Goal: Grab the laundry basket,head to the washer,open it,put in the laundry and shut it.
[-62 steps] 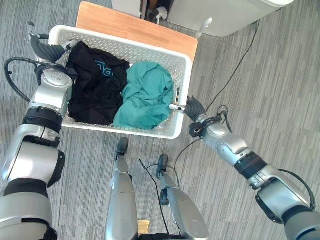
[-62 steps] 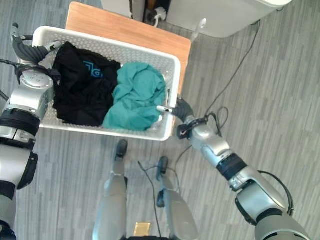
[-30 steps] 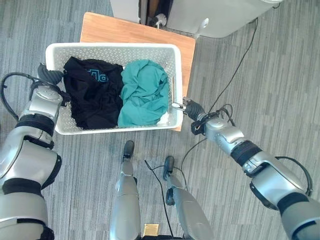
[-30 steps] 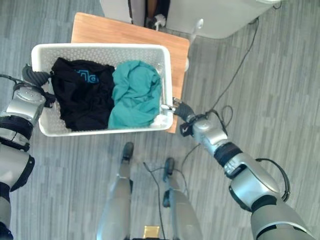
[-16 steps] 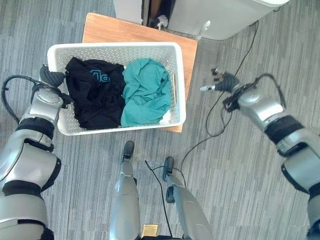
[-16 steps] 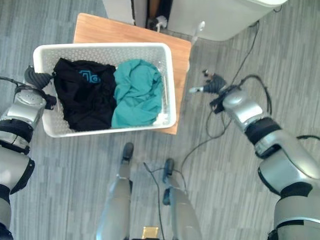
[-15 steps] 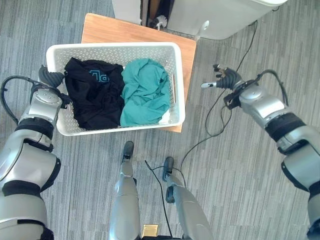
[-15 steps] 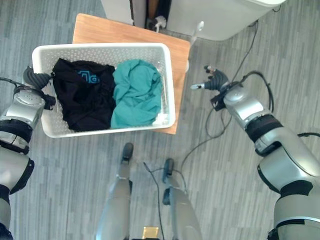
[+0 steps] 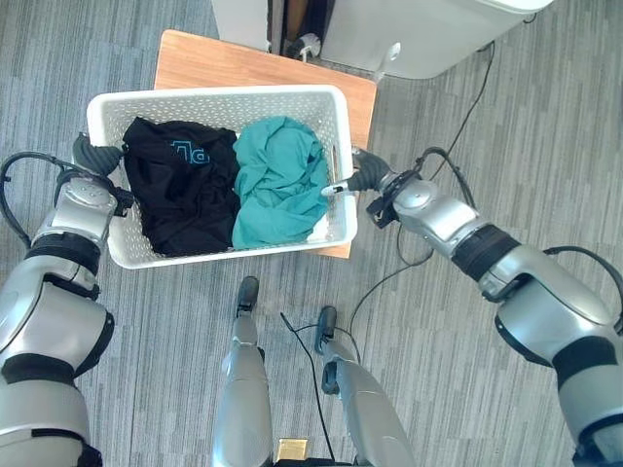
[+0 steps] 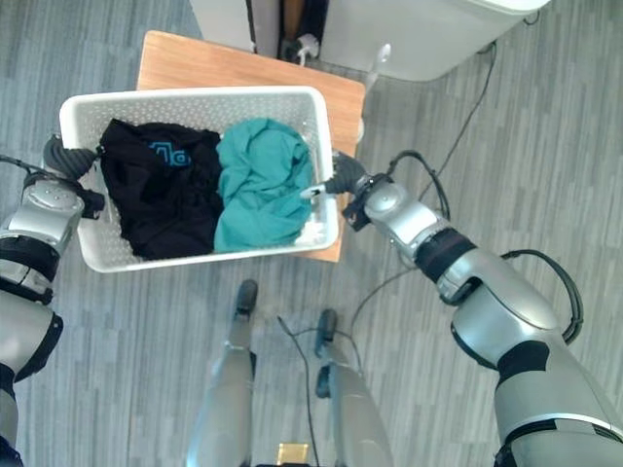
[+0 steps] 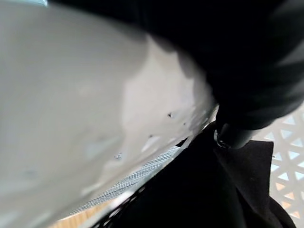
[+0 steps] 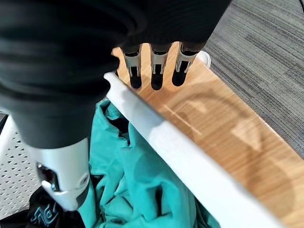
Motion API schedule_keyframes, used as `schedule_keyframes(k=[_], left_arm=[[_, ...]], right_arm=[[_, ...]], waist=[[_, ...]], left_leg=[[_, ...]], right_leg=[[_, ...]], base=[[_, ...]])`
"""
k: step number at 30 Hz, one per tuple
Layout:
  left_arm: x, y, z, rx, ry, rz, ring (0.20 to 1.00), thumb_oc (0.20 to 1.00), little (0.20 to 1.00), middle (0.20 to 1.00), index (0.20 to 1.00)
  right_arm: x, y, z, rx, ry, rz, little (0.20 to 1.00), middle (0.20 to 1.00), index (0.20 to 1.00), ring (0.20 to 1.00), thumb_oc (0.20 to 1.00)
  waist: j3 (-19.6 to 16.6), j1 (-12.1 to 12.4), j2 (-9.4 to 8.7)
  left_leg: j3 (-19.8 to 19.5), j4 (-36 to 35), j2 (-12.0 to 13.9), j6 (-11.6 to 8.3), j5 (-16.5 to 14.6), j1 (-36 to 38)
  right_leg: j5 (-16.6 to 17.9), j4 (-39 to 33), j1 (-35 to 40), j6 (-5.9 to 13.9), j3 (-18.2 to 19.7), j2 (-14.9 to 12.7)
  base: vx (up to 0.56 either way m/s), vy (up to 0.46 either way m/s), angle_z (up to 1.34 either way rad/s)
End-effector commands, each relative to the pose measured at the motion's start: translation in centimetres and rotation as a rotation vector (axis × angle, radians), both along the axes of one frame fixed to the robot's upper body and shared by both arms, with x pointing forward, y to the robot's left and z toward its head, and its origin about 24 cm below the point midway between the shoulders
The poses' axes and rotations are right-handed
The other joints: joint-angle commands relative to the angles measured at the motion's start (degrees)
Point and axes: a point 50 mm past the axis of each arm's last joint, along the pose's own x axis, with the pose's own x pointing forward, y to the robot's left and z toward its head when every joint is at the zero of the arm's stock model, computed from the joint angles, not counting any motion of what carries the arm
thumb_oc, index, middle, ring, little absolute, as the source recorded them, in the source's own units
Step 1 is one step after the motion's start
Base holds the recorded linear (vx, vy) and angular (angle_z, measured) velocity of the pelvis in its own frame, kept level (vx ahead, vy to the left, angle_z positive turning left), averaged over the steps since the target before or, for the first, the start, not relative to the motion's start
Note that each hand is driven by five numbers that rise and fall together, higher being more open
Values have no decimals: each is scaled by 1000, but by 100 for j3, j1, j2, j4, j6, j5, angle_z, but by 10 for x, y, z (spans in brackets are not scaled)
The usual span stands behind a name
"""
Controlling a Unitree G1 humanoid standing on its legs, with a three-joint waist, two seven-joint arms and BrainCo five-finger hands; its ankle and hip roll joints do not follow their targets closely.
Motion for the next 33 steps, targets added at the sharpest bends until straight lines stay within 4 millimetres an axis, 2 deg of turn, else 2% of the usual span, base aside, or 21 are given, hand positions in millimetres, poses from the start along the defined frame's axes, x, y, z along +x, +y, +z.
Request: schedule_keyframes(k=[1, 5, 9, 12, 14, 15, 18, 22, 24, 25, 26, 27, 28, 29, 33], left_arm=[[3, -9, -25, -101, 62, -51, 200, 200, 200, 200, 200], [4, -13, -28, -120, 61, -67, 200, 200, 200, 200, 200], [16, -36, -24, -131, 46, -127, 200, 200, 200, 200, 200], [27, -62, -19, -131, 33, -184, 200, 200, 200, 200, 200], [28, -67, -19, -134, 34, -191, 200, 200, 200, 200, 200], [33, -82, -21, -150, 35, -217, 200, 200, 200, 200, 200], [38, -104, -27, -189, 30, -256, 200, 200, 200, 200, 200], [41, -137, -38, -206, 34, -332, 200, 200, 200, 200, 200], [40, -142, -43, -210, 45, -342, 200, 200, 200, 200, 200], [40, -147, -47, -209, 56, -353, 200, 200, 200, 200, 200], [39, -149, -51, -210, 64, -357, 200, 200, 200, 200, 200], [39, -150, -53, -211, 68, -358, 200, 200, 200, 200, 200], [38, -151, -57, -216, 76, -357, 200, 200, 200, 200, 200], [38, -152, -56, -217, 71, -363, 200, 200, 200, 200, 200], [36, -153, -64, -204, 84, -375, 200, 200, 200, 200, 200]], right_arm=[[-4, -7, 38, 59, -93, 57, 1000, 1000, 1000, 1000, 1000], [-4, -17, 38, 27, -86, 48, 1000, 1000, 1000, 1000, 1000], [11, -25, 22, -25, -40, -72, 1000, 1000, 1000, 1000, 1000], [20, -17, 3, -34, 6, -154, 1000, 1000, 1000, 1000, 1000], [22, -14, -2, -28, 23, -175, 1000, 1000, 1000, 1000, 1000], [24, -6, -14, -17, 59, -224, 1000, 1000, 1000, 1000, 1000], [25, -1, -28, 0, 102, -290, 1000, 1000, 1000, 1000, 1000], [24, 4, -36, 33, 132, -343, 1000, 1000, 1000, 1000, 1000], [24, 4, -37, 34, 136, -353, 1000, 1000, 1000, 1000, 1000], [24, 5, -38, 28, 137, -359, 925, 925, 925, 925, 925], [24, 5, -38, 21, 135, -361, 925, 925, 925, 925, 925], [24, 3, -38, 17, 135, -369, 558, 558, 558, 558, 558], [25, 0, -38, 9, 134, -379, 435, 435, 435, 435, 435], [25, -3, -36, -1, 126, -385, 200, 200, 200, 200, 200], [26, -15, -35, -17, 114, -399, 200, 200, 200, 200, 200]], waist=[[437, 52, -439], [428, 38, -422], [486, 82, -355], [486, 112, -303], [486, 121, -294], [486, 166, -257], [486, 220, -209], [486, 324, -112], [486, 338, -97], [486, 353, -85], [486, 366, -78], [486, 372, -75], [486, 381, -70], [486, 386, -65], [486, 367, -48]], left_leg=[[23, 264, 136, 199, -479, 137], [-4, 325, 136, 195, -493, 110], [-43, 393, 105, 198, -504, 41], [-99, 422, 69, 215, -495, -72], [-109, 428, 62, 221, -489, -103], [-147, 429, 31, 234, -474, -165], [-203, 426, -27, 253, -468, -239], [-286, 402, -115, 280, -453, -317], [-298, 406, -130, 286, -454, -325], [-303, 412, -147, 291, -459, -337], [-309, 417, -156, 296, -466, -339], [-309, 424, -163, 300, -475, -335], [-304, 434, -173, 304, -486, -328], [-308, 456, -190, 308, -503, -323], [-305, 505, -226, 331, -545, -260]], right_leg=[[664, -737, 484, 286, 64, -424], [645, -683, 466, 283, 42, -449], [664, -703, 444, 253, 57, -457], [655, -711, 395, 235, 69, -457], [654, -711, 380, 229, 69, -455], [653, -723, 356, 218, 62, -447], [639, -737, 341, 204, 33, -446], [617, -745, 333, 197, -9, -454], [610, -744, 339, 197, -24, -461], [607, -743, 348, 198, -36, -469], [605, -741, 356, 198, -34, -472], [607, -740, 359, 198, -29, -477], [609, -734, 364, 200, -29, -482], [601, -728, 378, 200, -26, -487], [575, -670, 423, 197, 1, -504]], base=[[-4, 8, -11], [-14, 12, -7], [-5, 3, -1], [0, 0, 0], [-6, 2, 3], [-5, 0, 7], [2, -9, 11], [12, -1, 10], [7, 9, 14], [1, 17, 12], [3, 21, 14], [3, 21, 8], [2, 19, 6], [0, 0, 0], [0, 7, 2]])
